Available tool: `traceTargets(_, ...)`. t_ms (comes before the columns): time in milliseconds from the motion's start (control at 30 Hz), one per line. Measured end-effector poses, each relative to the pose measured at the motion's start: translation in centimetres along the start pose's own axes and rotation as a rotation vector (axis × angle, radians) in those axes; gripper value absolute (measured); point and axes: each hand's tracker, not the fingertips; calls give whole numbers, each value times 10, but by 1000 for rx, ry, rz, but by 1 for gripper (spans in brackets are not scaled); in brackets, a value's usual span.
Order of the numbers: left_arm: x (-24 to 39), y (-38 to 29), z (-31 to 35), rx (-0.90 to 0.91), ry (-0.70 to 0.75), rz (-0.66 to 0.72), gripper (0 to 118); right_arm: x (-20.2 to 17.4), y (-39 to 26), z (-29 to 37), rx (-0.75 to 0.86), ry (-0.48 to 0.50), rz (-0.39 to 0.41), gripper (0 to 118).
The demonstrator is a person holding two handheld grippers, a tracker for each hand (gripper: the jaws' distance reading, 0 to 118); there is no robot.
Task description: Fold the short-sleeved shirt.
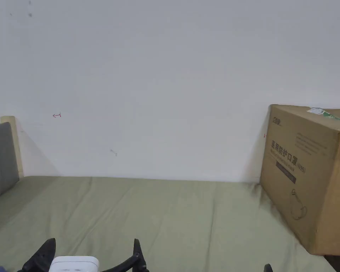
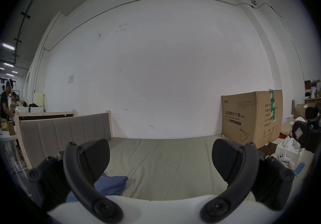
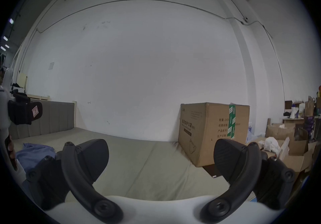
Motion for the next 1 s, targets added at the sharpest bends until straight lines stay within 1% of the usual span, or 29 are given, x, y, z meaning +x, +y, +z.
traceTargets(133,3,4,-4,-50,-10,-21,117,-2,4,2,31,3,19,118)
traceTargets(233,2,7,-2,-46,-19,-9,117,-3,6,3,41,13,21,118)
traceTargets(333,1,11,0,-42,-24,17,117,-2,8,4,33,43,12,118)
traceTargets(533,-3,17,1,-17,-40,36,116,-4,10,3,15,44,15,118)
traceTargets(633,-1,19,1,-27,-51,19,116,-3,13,0,-29,39,4,118)
traceTargets(700,1,19,3,-23,-64,-2,116,-1,13,-2,-53,29,-22,118)
traceTargets(767,3,22,6,-35,-60,-26,111,3,16,-4,-71,41,-42,118)
traceTargets(800,2,22,8,-23,-71,-24,98,6,18,-5,-70,59,-49,116)
traceTargets(833,0,24,9,-27,-95,-8,79,9,21,-6,-61,62,-56,109)
traceTargets(867,-2,27,6,-73,-110,13,47,11,24,-6,-45,54,-57,91)
traceTargets(900,-4,28,0,-108,-128,34,2,12,28,-9,-43,46,-50,30)
traceTargets(933,-5,27,-4,-139,-113,37,0,13,31,-14,-64,-13,-17,0)
traceTargets(967,-7,25,-5,-130,-103,49,0,16,30,-16,-55,-4,-52,0)
traceTargets(1000,-9,24,-9,-151,-135,75,0,23,29,-18,-77,59,-97,0)
